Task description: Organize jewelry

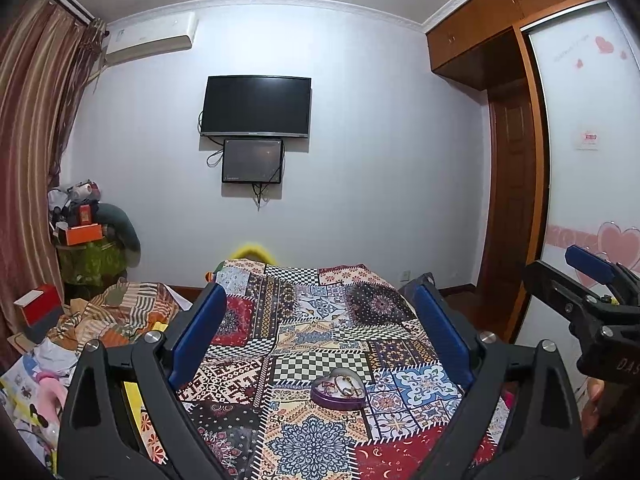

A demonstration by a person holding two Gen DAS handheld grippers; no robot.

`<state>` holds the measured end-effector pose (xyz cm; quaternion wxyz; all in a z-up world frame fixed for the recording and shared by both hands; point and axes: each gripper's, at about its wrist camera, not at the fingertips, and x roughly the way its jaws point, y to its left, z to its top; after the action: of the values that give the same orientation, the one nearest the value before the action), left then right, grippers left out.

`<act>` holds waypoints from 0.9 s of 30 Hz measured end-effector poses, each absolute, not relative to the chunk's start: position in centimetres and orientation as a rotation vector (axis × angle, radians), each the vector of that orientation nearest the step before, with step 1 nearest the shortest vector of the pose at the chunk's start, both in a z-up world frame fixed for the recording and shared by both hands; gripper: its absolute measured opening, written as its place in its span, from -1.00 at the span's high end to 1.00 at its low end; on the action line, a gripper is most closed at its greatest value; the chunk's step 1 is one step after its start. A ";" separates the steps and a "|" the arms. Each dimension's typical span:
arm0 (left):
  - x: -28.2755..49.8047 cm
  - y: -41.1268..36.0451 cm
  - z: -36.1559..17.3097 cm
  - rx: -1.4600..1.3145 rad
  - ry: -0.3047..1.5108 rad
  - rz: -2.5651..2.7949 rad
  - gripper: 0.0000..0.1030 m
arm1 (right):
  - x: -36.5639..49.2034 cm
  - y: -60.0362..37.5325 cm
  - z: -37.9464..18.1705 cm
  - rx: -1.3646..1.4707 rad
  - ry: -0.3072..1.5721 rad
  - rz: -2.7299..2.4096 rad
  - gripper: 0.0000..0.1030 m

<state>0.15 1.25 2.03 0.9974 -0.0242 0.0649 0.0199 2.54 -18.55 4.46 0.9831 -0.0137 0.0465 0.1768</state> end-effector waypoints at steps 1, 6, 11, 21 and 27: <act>0.2 1.3 2.0 -0.049 0.131 0.040 -0.85 | 2.6 -18.6 4.5 -0.027 0.095 0.356 -1.00; 0.4 1.3 1.7 -0.052 0.140 0.042 -0.85 | 2.4 -18.6 4.2 -0.027 0.102 0.358 -0.99; 0.7 1.2 1.5 -0.048 0.149 0.046 -0.86 | 2.4 -18.7 4.3 -0.023 0.105 0.359 -1.00; 1.1 1.0 1.2 -0.042 0.163 0.045 -0.88 | 2.7 -18.4 4.1 -0.030 0.128 0.355 -1.00; 1.2 1.0 1.2 -0.038 0.167 0.046 -0.89 | 2.7 -18.5 4.0 -0.028 0.139 0.356 -1.00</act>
<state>1.19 1.01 1.16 0.9961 -0.0190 0.0833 0.0230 2.74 -18.52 3.98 0.9817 -0.0141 0.0690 0.1771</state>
